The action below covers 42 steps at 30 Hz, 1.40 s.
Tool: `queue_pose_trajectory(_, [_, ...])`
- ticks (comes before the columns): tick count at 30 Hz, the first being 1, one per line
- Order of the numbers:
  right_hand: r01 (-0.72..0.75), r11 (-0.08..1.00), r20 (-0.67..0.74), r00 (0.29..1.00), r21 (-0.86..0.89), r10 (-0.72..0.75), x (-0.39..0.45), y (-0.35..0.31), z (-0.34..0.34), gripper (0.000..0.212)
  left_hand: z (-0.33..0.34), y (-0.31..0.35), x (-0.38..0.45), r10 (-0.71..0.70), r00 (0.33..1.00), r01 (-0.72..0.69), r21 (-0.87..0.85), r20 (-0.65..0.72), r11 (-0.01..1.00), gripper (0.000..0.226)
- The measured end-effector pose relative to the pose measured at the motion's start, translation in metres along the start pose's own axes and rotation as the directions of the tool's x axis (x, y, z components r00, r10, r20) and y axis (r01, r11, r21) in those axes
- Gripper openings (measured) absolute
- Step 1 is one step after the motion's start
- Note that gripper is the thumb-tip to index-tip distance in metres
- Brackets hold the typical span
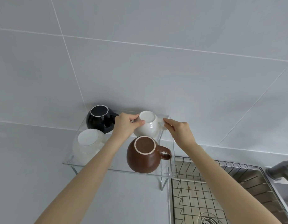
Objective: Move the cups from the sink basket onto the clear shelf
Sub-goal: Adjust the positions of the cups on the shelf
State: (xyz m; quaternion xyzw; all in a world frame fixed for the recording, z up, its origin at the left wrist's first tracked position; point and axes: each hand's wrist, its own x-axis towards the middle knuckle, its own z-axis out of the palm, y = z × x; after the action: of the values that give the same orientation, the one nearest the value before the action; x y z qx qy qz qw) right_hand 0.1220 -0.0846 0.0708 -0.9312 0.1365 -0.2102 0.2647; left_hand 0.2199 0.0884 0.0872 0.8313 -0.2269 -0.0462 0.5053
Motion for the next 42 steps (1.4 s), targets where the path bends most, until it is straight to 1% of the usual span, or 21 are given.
queue_pose_trajectory(5, [-0.031, 0.999, -0.013, 0.999, -0.012, 0.031, -0.001, 0.001, 0.003, 0.024, 0.001, 0.002, -0.002, 0.001, 1.000, 0.000, 0.020, -0.002, 1.000, 0.041])
queue_pose_trajectory(8, [-0.070, 0.998, 0.049, 0.996, 0.000, 0.070, 0.001, -0.005, -0.004, 0.030, -0.007, 0.006, 0.000, 0.013, 0.998, -0.016, 0.044, 0.060, 0.999, 0.042])
queue_pose_trajectory(10, [-0.087, 0.996, 0.101, 0.991, 0.029, 0.084, 0.000, -0.022, -0.013, 0.039, -0.025, 0.009, 0.002, 0.021, 0.993, -0.031, 0.084, 0.119, 0.996, 0.051])
queue_pose_trajectory(11, [-0.074, 0.995, 0.080, 0.994, 0.064, 0.069, -0.004, -0.034, -0.017, 0.042, -0.039, 0.010, 0.002, 0.019, 0.989, -0.032, 0.084, 0.149, 0.996, 0.058])
queue_pose_trajectory(12, [-0.047, 0.991, 0.019, 0.999, 0.126, 0.045, -0.010, -0.049, -0.018, 0.042, -0.056, 0.010, 0.001, 0.011, 0.981, -0.020, 0.047, 0.192, 0.999, 0.065])
queue_pose_trajectory(14, [0.025, 0.962, -0.121, 0.993, 0.273, 0.008, -0.030, -0.081, -0.011, 0.034, -0.094, 0.003, -0.005, -0.016, 0.956, 0.031, -0.048, 0.293, 0.998, 0.076])
queue_pose_trajectory(15, [0.052, 0.946, -0.133, 0.991, 0.319, -0.009, -0.043, -0.098, -0.001, 0.029, -0.114, -0.005, -0.009, -0.029, 0.942, 0.050, -0.054, 0.335, 0.997, 0.076])
queue_pose_trajectory(17, [0.082, 0.934, -0.051, 0.996, 0.347, -0.068, -0.066, -0.124, 0.026, 0.029, -0.144, -0.025, -0.019, -0.100, 0.912, 0.098, 0.026, 0.398, 0.995, 0.078])
queue_pose_trajectory(18, [0.100, 0.941, -0.007, 0.995, 0.324, -0.103, -0.075, -0.134, 0.042, 0.032, -0.154, -0.034, -0.025, -0.143, 0.896, 0.116, 0.089, 0.421, 0.989, 0.086])
queue_pose_trajectory(19, [0.124, 0.958, 0.019, 0.991, 0.258, -0.134, -0.081, -0.143, 0.059, 0.035, -0.162, -0.043, -0.030, -0.178, 0.879, 0.132, 0.133, 0.442, 0.982, 0.097])
queue_pose_trajectory(20, [0.151, 0.975, 0.030, 0.987, 0.164, -0.158, -0.085, -0.148, 0.073, 0.035, -0.166, -0.050, -0.035, -0.195, 0.862, 0.145, 0.142, 0.467, 0.979, 0.104])
queue_pose_trajectory(22, [0.187, 0.981, 0.059, 0.980, 0.046, -0.190, -0.084, -0.154, 0.090, 0.029, -0.166, -0.061, -0.043, -0.168, 0.845, 0.138, 0.097, 0.507, 0.986, 0.106])
queue_pose_trajectory(25, [0.176, 0.984, 0.065, 0.982, 0.008, -0.176, -0.077, -0.153, 0.092, 0.016, -0.164, -0.070, -0.046, -0.151, 0.869, 0.137, 0.065, 0.472, 0.988, 0.112])
queue_pose_trajectory(27, [0.137, 0.990, 0.080, 0.987, 0.034, -0.139, -0.072, -0.151, 0.088, 0.014, -0.165, -0.073, -0.047, -0.147, 0.881, 0.133, 0.064, 0.449, 0.989, 0.115])
queue_pose_trajectory(30, [0.101, 0.991, 0.113, 0.988, 0.085, -0.110, -0.065, -0.152, 0.085, 0.018, -0.162, -0.070, -0.051, -0.146, 0.907, 0.114, 0.102, 0.396, 0.988, 0.108])
queue_pose_trajectory(31, [0.079, 0.992, 0.121, 0.988, 0.097, -0.090, -0.062, -0.154, 0.085, 0.020, -0.161, -0.068, -0.053, -0.144, 0.919, 0.106, 0.121, 0.367, 0.987, 0.098])
queue_pose_trajectory(33, [0.008, 0.988, 0.149, 0.988, 0.152, -0.031, -0.057, -0.156, 0.084, 0.023, -0.160, -0.065, -0.056, -0.125, 0.940, 0.079, 0.154, 0.318, 0.985, 0.070])
queue_pose_trajectory(34, [-0.035, 0.982, 0.168, 0.986, 0.186, 0.003, -0.054, -0.157, 0.083, 0.024, -0.160, -0.064, -0.057, -0.118, 0.945, 0.070, 0.166, 0.305, 0.984, 0.059])
queue_pose_trajectory(35, [-0.070, 0.974, 0.187, 0.982, 0.213, 0.030, -0.051, -0.157, 0.081, 0.025, -0.161, -0.063, -0.058, -0.120, 0.947, 0.070, 0.175, 0.297, 0.982, 0.054])
queue_pose_trajectory(38, [-0.117, 0.956, 0.220, 0.974, 0.267, 0.058, -0.047, -0.158, 0.077, 0.026, -0.161, -0.063, -0.058, -0.135, 0.945, 0.080, 0.191, 0.296, 0.978, 0.056])
queue_pose_trajectory(42, [-0.135, 0.950, 0.236, 0.969, 0.282, 0.067, -0.050, -0.159, 0.075, 0.027, -0.162, -0.063, -0.057, -0.150, 0.940, 0.092, 0.197, 0.306, 0.976, 0.061])
